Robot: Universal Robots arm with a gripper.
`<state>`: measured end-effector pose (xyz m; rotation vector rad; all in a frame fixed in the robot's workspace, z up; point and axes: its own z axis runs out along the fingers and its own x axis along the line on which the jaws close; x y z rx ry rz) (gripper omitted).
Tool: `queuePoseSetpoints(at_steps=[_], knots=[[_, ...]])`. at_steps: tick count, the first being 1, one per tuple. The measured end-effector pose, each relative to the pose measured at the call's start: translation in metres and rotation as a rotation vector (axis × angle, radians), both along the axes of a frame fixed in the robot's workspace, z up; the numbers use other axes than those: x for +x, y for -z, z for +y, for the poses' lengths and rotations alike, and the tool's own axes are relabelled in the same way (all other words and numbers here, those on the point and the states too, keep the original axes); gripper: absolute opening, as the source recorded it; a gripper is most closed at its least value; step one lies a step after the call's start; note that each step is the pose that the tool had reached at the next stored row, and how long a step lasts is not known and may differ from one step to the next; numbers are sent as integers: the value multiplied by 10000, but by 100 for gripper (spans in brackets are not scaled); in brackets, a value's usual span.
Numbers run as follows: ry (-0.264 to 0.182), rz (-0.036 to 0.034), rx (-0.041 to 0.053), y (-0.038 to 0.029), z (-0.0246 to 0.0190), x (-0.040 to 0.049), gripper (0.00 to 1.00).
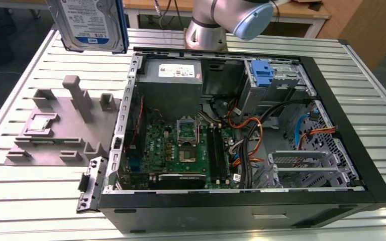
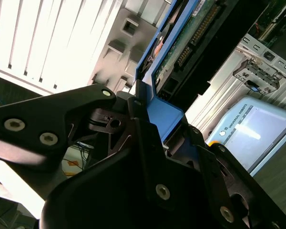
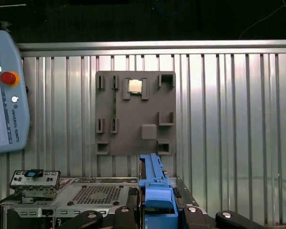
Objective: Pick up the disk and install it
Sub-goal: 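Pick up the disk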
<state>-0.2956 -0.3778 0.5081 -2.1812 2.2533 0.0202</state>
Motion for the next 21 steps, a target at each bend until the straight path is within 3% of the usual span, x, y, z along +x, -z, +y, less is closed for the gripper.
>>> queuePoseSetpoints(at_steps=[13, 21], knots=[[0, 0, 0, 1, -3, 52, 37], [0, 0, 1, 2, -3, 130, 37]])
